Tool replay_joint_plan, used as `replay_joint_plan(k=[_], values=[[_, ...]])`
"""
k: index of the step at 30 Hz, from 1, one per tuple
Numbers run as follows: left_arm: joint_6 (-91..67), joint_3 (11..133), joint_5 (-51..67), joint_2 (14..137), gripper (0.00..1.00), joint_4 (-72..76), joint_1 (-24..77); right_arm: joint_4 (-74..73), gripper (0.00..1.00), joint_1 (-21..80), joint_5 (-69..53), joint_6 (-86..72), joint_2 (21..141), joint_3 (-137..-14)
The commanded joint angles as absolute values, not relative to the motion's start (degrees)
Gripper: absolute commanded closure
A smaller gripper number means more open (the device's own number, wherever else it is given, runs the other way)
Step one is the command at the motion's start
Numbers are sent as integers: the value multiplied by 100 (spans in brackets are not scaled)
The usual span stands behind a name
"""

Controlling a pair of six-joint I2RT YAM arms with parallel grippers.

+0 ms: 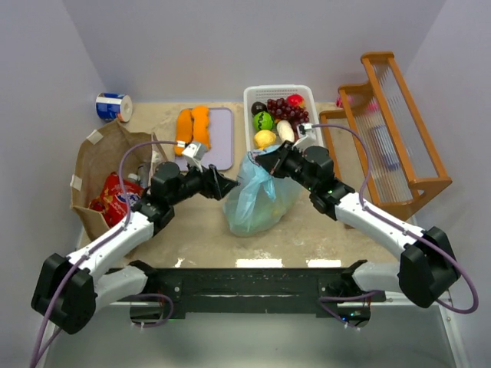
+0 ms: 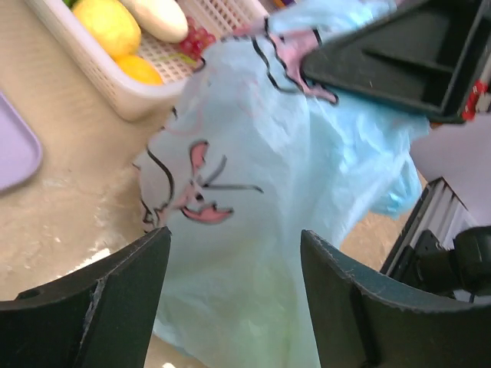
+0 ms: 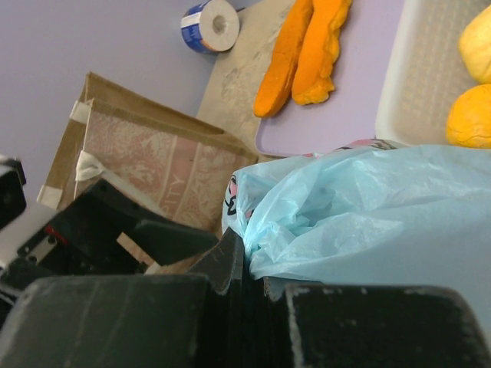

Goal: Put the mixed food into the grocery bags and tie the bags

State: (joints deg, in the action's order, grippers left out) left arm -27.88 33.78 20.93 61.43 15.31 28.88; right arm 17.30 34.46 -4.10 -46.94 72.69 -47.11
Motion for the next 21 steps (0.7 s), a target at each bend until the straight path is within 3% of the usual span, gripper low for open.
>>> replay_joint_plan(k=[1, 10, 21], values=[[-2593, 3849, 2847, 6468, 26, 2010, 2690, 2206, 100, 3375, -1388, -4386, 7259, -4720], [-3330, 3946, 3972, 7470, 25, 3777, 2487, 2030, 100, 3331, -1784, -4386, 7216, -4597], [-3796, 3841, 4166, 8007, 33, 4833, 2496, 1802, 100, 3331, -1819, -4316, 7190, -4562]])
